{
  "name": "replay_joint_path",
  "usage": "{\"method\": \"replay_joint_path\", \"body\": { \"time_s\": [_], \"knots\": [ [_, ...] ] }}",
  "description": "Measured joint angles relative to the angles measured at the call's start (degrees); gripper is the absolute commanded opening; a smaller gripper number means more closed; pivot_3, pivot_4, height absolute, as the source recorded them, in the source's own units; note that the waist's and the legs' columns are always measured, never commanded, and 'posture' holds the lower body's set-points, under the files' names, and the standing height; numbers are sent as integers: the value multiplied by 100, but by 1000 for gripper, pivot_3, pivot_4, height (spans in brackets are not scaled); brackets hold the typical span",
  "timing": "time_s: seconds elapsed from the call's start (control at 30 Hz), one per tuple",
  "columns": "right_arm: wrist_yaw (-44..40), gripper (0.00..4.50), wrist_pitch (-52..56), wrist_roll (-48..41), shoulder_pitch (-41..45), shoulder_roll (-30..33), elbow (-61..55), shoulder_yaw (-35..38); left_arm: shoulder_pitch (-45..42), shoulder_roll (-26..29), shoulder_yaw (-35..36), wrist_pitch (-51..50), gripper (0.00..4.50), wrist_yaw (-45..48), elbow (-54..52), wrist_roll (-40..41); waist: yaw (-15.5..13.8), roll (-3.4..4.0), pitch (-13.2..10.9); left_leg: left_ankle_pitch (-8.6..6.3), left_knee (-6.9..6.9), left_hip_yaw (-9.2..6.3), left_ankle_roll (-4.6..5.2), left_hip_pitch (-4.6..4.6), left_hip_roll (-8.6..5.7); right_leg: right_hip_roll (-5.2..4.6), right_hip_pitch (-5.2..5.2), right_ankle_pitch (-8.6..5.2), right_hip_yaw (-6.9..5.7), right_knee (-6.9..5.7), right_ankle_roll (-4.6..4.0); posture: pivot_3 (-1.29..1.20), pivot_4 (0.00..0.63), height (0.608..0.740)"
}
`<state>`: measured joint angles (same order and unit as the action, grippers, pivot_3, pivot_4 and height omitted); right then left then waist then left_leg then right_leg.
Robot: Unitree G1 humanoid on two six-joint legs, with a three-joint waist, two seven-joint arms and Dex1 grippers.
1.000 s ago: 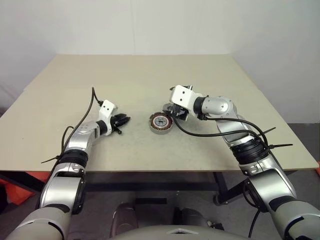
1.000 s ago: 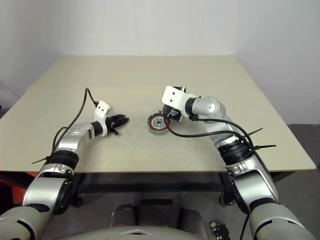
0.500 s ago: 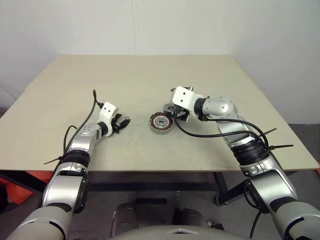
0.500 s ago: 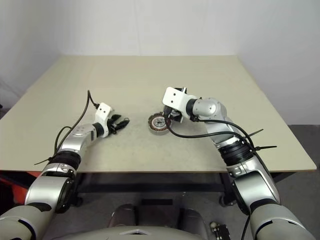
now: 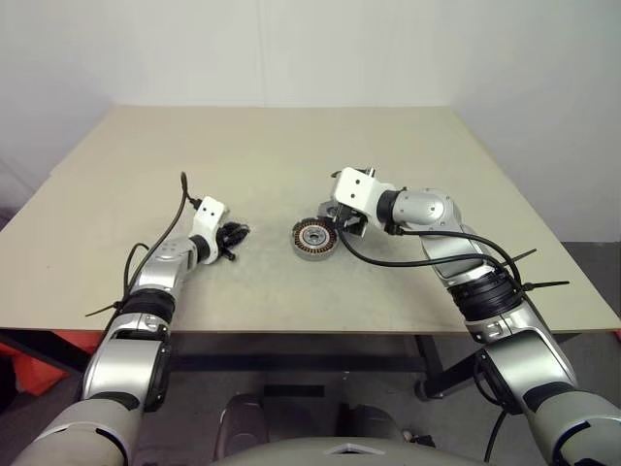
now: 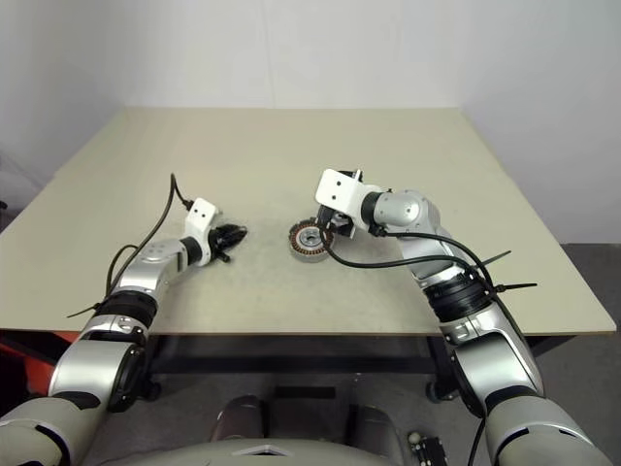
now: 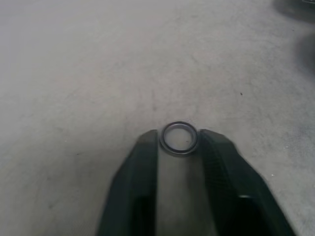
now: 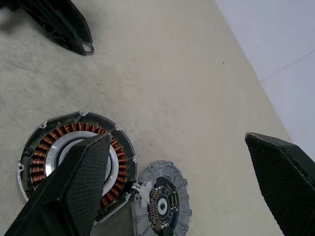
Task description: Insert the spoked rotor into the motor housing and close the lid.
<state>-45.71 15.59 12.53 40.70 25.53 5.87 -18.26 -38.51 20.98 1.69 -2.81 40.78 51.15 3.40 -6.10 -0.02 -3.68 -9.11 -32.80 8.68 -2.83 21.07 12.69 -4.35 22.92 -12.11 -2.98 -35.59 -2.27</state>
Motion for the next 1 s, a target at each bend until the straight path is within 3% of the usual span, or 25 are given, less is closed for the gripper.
{"method": "replay_joint_path", "body": {
  "time_s": [0.33, 0.53, 0.77, 1.0],
  "knots": [
    [59, 4500, -11, 3, 0, -1, 4, 0, -7, -5, 71, -35, 1273, 40, -2, 55, 1, 0, 0, 0, 0, 0, -1, -1, 0, 0, 0, 0, 0, -1, 0, 0, 0, 740],
    [81, 4500, 31, 2, -71, 7, -63, 0, -78, -305, 733, -1256, 1273, 720, -436, 1276, -11, -4, -3, 0, 1, 1, -1, 4, 3, 1, 4, 0, -3, -1, -1, 0, 0, 740],
    [6, 4500, 593, -6, -946, 253, -1022, -8, -309, -194, 407, -1509, 1273, 1219, -691, 1252, -18, -4, -3, -1, 7, 1, 2, 6, 1, 1, 3, 0, -2, 12, 0, 0, 0, 740],
    [-69, 4500, 1655, -80, -2397, 897, -2657, 323, -1097, -518, -206, -846, 1273, 1497, 149, 670, -205, -6, -4, -1, 10, -2, 1, -2, -1, 0, -13, -9, -3, 27, 28, 0, 0, 740]
  ]
}}
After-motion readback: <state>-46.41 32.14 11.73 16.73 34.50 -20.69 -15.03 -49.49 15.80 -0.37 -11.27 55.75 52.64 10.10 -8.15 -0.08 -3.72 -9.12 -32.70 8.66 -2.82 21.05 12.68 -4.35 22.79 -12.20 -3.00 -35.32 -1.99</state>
